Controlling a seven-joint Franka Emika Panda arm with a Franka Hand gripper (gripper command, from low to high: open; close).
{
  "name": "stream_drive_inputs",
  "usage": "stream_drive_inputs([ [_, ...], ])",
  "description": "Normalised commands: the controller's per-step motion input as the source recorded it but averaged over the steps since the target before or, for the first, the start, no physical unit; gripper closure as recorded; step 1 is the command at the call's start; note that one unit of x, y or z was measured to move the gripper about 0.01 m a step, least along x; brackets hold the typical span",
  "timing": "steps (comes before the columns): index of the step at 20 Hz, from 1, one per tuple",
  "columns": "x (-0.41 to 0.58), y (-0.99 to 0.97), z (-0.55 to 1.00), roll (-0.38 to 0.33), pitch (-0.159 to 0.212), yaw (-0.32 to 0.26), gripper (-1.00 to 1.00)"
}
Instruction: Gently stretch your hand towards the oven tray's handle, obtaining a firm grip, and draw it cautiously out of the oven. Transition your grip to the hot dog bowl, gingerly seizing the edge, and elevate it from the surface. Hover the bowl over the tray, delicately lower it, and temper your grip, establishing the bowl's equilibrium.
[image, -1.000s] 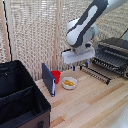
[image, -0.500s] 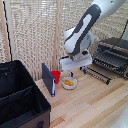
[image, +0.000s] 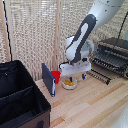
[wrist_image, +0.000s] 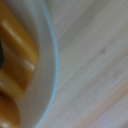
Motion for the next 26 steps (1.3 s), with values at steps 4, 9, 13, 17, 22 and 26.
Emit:
stream_drive_inputs([
  [4, 0.100, -0.01, -0.03, 0.009, -0.035, 0.018, -1.00],
  [9, -0.003, -0.01, -0.11, 0.029, -0.004, -0.006, 1.00],
  [13, -0.029, -0.09, -0.03, 0.048, 0.000, 0.048, 1.00],
  [17, -0.041, 0.00, -0.01, 0.000, -0.004, 0.017, 1.00],
  [22, 0.000, 0.01, -0.01, -0.007, 0.000, 0.085, 1.00],
  [26, 0.000, 0.00, -0.05, 0.000, -0.055, 0.022, 1.00],
])
